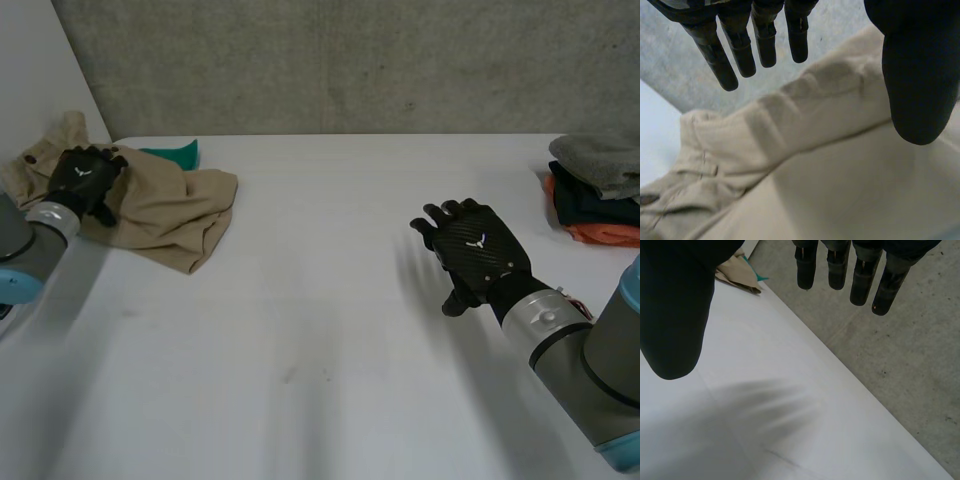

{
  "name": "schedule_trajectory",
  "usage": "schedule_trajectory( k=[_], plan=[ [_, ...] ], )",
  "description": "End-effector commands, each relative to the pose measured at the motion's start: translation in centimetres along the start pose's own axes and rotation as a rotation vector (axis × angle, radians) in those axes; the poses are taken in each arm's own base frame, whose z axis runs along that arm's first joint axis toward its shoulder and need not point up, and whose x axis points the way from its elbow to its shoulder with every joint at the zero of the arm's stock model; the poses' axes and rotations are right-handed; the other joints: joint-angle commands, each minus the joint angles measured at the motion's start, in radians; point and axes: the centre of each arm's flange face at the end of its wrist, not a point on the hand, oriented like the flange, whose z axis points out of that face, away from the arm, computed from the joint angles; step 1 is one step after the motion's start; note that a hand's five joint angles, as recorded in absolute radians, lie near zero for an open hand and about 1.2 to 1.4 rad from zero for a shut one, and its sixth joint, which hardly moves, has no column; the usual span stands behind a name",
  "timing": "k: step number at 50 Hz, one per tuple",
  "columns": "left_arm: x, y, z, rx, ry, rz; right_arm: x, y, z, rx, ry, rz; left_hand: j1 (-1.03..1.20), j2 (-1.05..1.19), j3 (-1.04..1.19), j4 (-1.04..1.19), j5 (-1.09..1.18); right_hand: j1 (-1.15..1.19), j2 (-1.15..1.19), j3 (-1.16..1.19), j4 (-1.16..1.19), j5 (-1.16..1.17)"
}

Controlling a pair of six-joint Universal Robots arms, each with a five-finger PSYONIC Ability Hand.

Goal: Fold the laundry.

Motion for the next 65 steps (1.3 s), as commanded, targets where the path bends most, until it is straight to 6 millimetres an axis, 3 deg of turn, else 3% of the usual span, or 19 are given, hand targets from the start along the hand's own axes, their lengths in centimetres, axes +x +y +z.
schedule_trajectory(
  k=[1,5,10,12,17,18,21,22,25,27,33,36,37,39,40,47,53,58,65],
  plan=[
    [1.3,0.7,1.0,0.046,0.003,0.007,-0.3,0.5,-0.1,-0.016,-0.009,0.006,0.306,0.305,0.310,0.304,0.302,-0.026,-0.045,-0.042,-0.060,-0.058],
    [2.0,2.0,1.6,0.050,0.008,0.008,-0.4,0.7,-0.1,-0.022,-0.006,0.005,0.758,0.757,0.762,0.756,0.754,-0.026,-0.045,-0.042,-0.060,-0.058],
    [2.2,1.9,2.2,0.069,0.004,0.030,-0.3,0.6,-0.1,-0.023,-0.002,0.004,1.075,1.074,1.079,1.073,1.071,-0.026,-0.045,-0.042,-0.060,-0.058],
    [2.6,1.1,2.2,0.080,0.003,0.035,-0.3,0.7,-0.1,-0.024,0.000,0.004,1.075,1.074,1.079,1.073,1.071,-0.026,-0.045,-0.042,-0.060,-0.058],
    [3.3,-4.6,1.4,0.145,0.009,0.046,-0.2,0.6,-0.1,-0.023,0.002,0.005,1.075,1.074,1.079,1.073,1.071,-0.026,-0.045,-0.042,-0.060,-0.058],
    [3.9,-6.8,0.7,0.175,0.019,0.042,-0.2,0.6,-0.1,-0.023,0.002,0.005,1.075,1.074,1.079,1.073,1.071,-0.026,-0.045,-0.042,-0.060,-0.058],
    [5.3,-10.0,-0.9,0.238,0.045,0.042,0.0,0.6,0.0,-0.024,0.013,0.009,1.075,1.074,1.079,1.073,1.071,-0.026,-0.045,-0.042,-0.060,-0.058],
    [6.8,-12.9,-2.4,0.300,0.085,0.029,0.0,0.6,-0.1,-0.025,0.018,0.008,1.075,1.074,1.079,1.073,1.071,-0.026,-0.045,-0.042,-0.060,-0.058],
    [9.7,-17.2,-5.4,0.395,0.187,-0.020,0.3,0.6,0.0,-0.032,0.042,0.007,1.075,1.074,1.079,1.073,1.071,-0.026,-0.045,-0.042,-0.060,-0.058],
    [12.7,-20.3,-9.0,0.455,0.327,-0.102,0.7,0.5,0.0,-0.034,0.061,0.005,1.075,1.074,1.079,1.073,1.071,-0.026,-0.045,-0.042,-0.060,-0.058],
    [20.6,-23.5,-19.2,0.474,0.764,-0.298,2.6,0.7,0.2,-0.052,0.146,0.007,1.075,1.074,1.079,1.073,1.071,-0.026,-0.045,-0.042,-0.060,-0.058],
    [22.9,-23.7,-22.2,0.466,0.896,-0.317,3.5,0.8,0.3,-0.056,0.176,0.008,1.075,1.074,1.079,1.073,1.071,-0.026,-0.045,-0.042,-0.060,-0.058],
    [23.7,-23.5,-23.4,0.463,0.946,-0.317,3.7,0.9,0.3,-0.057,0.183,0.008,0.544,0.543,0.548,0.542,0.540,-0.026,-0.045,-0.042,-0.060,-0.058],
    [23.9,-23.3,-23.8,0.451,0.958,-0.320,4.1,0.9,0.4,-0.057,0.193,0.007,-0.063,-0.065,-0.060,-0.066,-0.068,-0.026,-0.045,-0.042,-0.060,-0.058],
    [23.9,-23.3,-23.8,0.448,0.959,-0.320,4.4,0.8,0.5,-0.054,0.201,0.008,-0.146,-0.147,-0.142,-0.149,-0.151,-0.026,-0.045,-0.042,-0.060,-0.058],
    [23.0,-23.7,-24.3,0.399,0.953,-0.340,6.0,0.4,0.8,-0.037,0.244,-0.001,-0.058,-0.059,-0.054,-0.060,-0.062,-0.026,-0.045,-0.042,-0.060,-0.058],
    [18.6,-23.9,-22.7,0.323,0.775,-0.369,7.5,-1.0,1.0,0.006,0.282,-0.019,-0.066,-0.067,-0.062,-0.068,-0.071,-0.026,-0.045,-0.042,-0.060,-0.058],
    [16.5,-23.5,-22.2,0.271,0.660,-0.381,7.9,-2.4,0.8,0.028,0.282,-0.028,-0.063,-0.064,-0.059,-0.066,-0.068,-0.026,-0.045,-0.042,-0.060,-0.058],
    [12.6,-20.3,-20.3,0.096,0.356,-0.411,7.6,-3.5,0.4,-0.039,0.228,-0.001,-0.063,-0.064,-0.059,-0.066,-0.068,-0.026,-0.045,-0.042,-0.060,-0.058]
  ],
)
